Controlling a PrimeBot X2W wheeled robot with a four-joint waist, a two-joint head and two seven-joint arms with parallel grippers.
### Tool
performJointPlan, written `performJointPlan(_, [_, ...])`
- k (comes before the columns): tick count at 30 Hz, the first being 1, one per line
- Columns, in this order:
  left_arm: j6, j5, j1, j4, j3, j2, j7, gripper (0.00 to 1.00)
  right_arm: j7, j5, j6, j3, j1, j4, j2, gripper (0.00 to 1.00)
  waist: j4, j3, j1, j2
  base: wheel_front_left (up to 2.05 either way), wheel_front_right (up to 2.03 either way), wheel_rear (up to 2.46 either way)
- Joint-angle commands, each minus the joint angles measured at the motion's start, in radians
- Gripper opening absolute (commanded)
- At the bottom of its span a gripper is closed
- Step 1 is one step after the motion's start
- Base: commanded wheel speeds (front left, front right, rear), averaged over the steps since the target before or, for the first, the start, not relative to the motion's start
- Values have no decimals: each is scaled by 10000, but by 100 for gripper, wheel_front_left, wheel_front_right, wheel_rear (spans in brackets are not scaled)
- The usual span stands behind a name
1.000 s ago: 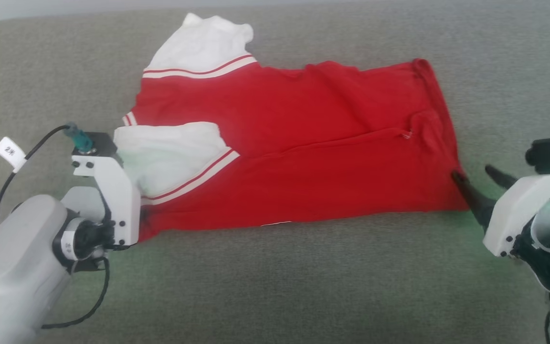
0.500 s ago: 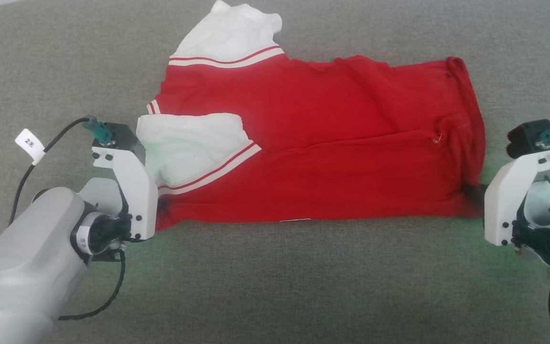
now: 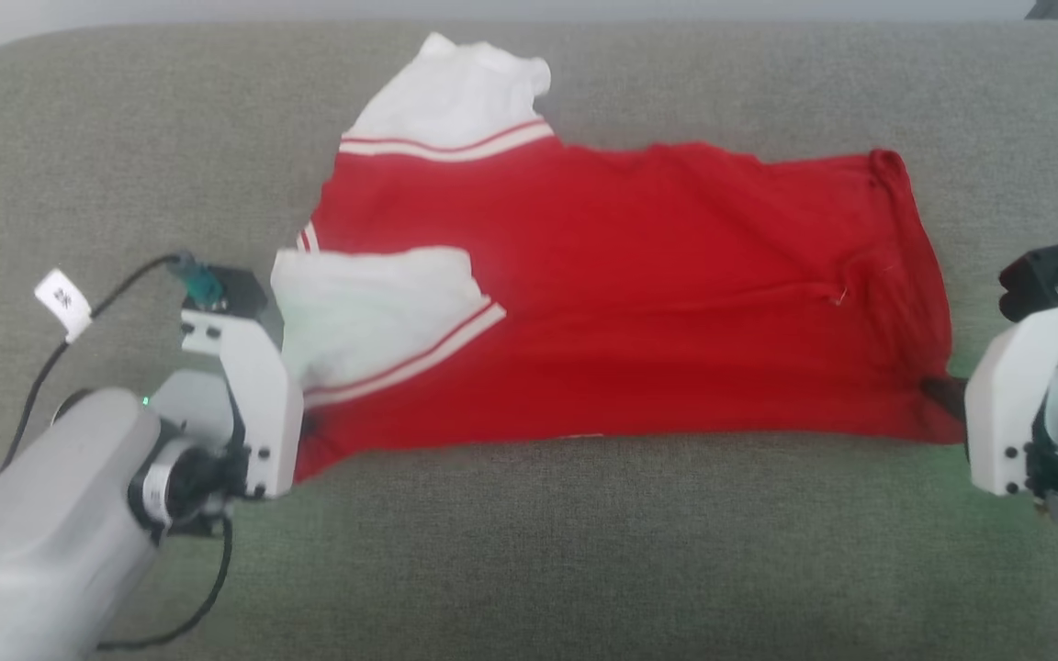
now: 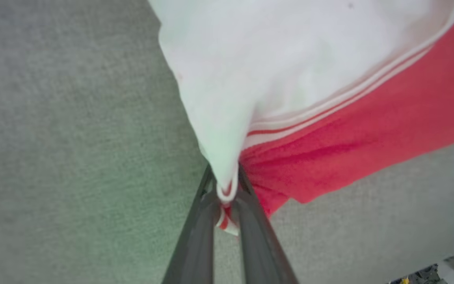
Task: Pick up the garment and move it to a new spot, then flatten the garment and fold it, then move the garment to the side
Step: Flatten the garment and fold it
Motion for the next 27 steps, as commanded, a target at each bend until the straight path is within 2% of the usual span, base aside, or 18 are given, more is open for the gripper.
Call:
performJointPlan(1, [198, 86, 491, -233, -167, 280, 206, 0, 153, 70, 1, -120, 240, -214, -107, 0, 2, -80, 0, 0, 0, 0, 0])
performJointPlan(11, [1771, -111, 2313, -3548, 56, 1615, 338, 0, 1170, 234, -1, -1054, 2102, -1828, -109, 0, -40, -300, 0, 0, 0, 0, 0])
performJointPlan(14, [2126, -214, 2899, -4176, 48, 1825, 268, 0, 1323, 179, -1, -1377, 2642, -2217, 80, 0, -50, -291, 0, 0, 0, 0, 0])
performJointPlan(18, [2318, -298, 3317, -4307, -19, 1805, 166, 0, 1324, 74, -1, -1585, 3059, -2310, 508, 0, -76, -257, 0, 0, 0, 0, 0])
performJointPlan(19, [2289, -238, 3324, -4221, -53, 1759, 93, 16, 1291, 46, -1, -1564, 3084, -2234, 609, 0, -93, -256, 0, 0, 0, 0, 0])
performJointPlan(20, [2263, -263, 3325, -4100, -46, 1661, 50, 39, 1218, -6, 1, -1522, 3080, -2160, 677, 0, -102, -254, 0, 0, 0, 0, 0])
performJointPlan(21, [2231, -328, 3333, -3965, -57, 1580, 25, 50, 1126, -73, 1, -1482, 3030, -2060, 759, 9, -116, -261, 0, 0, 0, 0, 0])
performJointPlan(22, [2215, -309, 3309, -3831, -101, 1546, 34, 85, 1039, -105, 1, -1444, 2978, -1912, 854, 37, -134, -274, 0, 0, 0, 0, 0])
performJointPlan(23, [2220, -235, 3262, -3691, -143, 1546, 53, 100, 1007, -163, 1, -1351, 2963, -1754, 908, 74, -150, -289, 0, 0, 0, 0, 0])
performJointPlan(24, [2212, -221, 3212, -3603, -158, 1551, 107, 100, 947, -170, 1, -1254, 2925, -1639, 948, 100, -170, -310, 0, 0, 0, 0, 0])
performJointPlan(27, [2231, -266, 3021, -3616, -25, 1603, 120, 100, 770, -75, -1, -1204, 2815, -1426, 1048, 100, -207, -403, 0, 0, 0, 0, 0])
